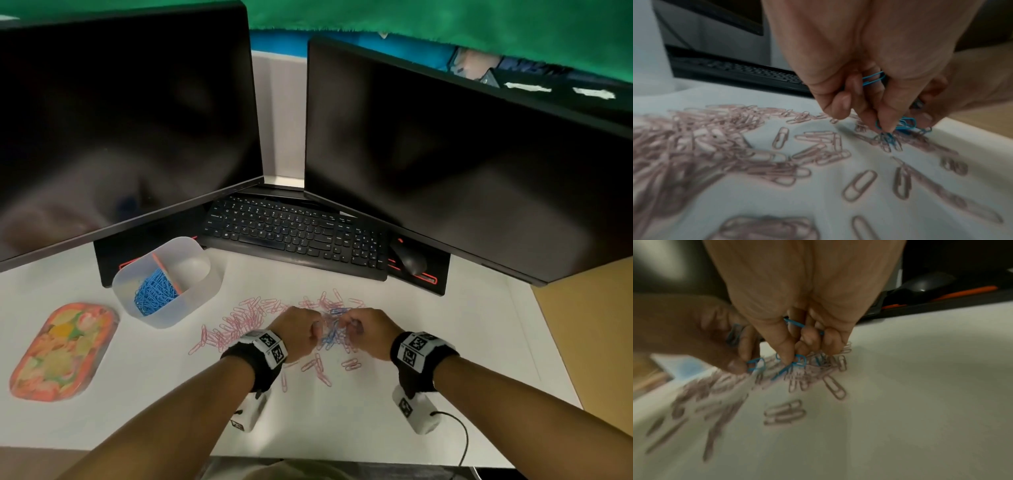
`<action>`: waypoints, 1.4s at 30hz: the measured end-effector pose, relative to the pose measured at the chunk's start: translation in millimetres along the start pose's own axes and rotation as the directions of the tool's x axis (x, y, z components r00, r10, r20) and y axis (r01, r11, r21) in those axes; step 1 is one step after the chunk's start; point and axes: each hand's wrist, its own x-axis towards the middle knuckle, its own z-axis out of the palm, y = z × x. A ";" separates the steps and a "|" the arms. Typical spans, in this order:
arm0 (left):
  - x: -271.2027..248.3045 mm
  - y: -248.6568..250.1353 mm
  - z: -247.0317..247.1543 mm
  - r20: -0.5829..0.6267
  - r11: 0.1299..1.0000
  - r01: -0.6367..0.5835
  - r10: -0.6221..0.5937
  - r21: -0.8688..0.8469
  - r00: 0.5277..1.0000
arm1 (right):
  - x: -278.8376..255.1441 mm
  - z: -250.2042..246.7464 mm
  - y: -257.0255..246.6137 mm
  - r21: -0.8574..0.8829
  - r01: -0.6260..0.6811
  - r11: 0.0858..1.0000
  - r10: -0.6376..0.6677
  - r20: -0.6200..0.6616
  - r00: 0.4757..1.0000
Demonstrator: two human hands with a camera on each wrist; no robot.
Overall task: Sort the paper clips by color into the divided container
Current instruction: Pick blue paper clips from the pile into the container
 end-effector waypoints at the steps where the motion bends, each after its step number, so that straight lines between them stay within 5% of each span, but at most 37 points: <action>1: 0.0 0.1 -3.0 -0.008 0.999 0.027 -0.027 -0.047 1.000 | 2.1 -2.1 0.1 0.026 -0.031 0.999 0.031 0.000 1.000; 6: 3.8 -4.0 -13.7 -0.003 0.907 0.164 -0.180 -0.389 0.984 | 9.2 -12.2 -0.2 0.261 -0.132 0.956 0.113 0.083 0.990; 10: 7.6 -1.9 -22.4 0.100 0.609 0.255 -0.277 -0.751 0.956 | 10.2 -14.8 -0.6 0.551 -0.258 0.794 0.220 0.135 0.966; 15: 6.9 13.0 -25.0 0.185 0.274 0.279 -0.322 -0.921 0.928 | 11.9 -13.6 -0.5 0.752 -0.314 0.579 0.357 0.112 0.927; 19: 6.2 19.4 -23.0 0.246 0.146 0.308 -0.334 -0.940 0.910 | 15.2 -19.2 0.0 0.822 -0.345 0.454 0.404 0.156 0.902; 26: 18.7 23.0 -15.9 0.248 0.312 0.406 -0.439 -0.859 0.864 | 19.8 -28.1 3.9 0.637 -0.352 0.686 0.452 0.007 0.892; 27: 19.6 25.0 -14.3 0.236 0.388 0.421 -0.440 -0.820 0.866 | 20.8 -28.4 3.3 0.588 -0.348 0.730 0.442 -0.017 0.897; 30: 20.3 31.4 -3.6 0.056 0.817 0.367 -0.383 -0.445 0.922 | 22.7 -25.3 0.6 0.251 -0.264 0.931 0.316 -0.195 0.929; 32: 18.1 34.8 5.3 -0.001 0.933 0.278 -0.286 -0.226 0.958 | 21.2 -21.2 -2.3 0.086 -0.217 0.972 0.232 -0.247 0.941; 36: 16.4 34.0 18.3 0.010 0.980 0.176 -0.178 0.087 0.984 | 22.7 -15.8 -5.4 -0.179 -0.088 0.980 0.055 -0.181 0.982; 42: 15.1 20.2 12.2 -0.005 0.976 0.189 -0.190 0.106 0.982 | 30.7 -13.2 -10.8 -0.323 -0.030 0.946 -0.006 -0.109 0.994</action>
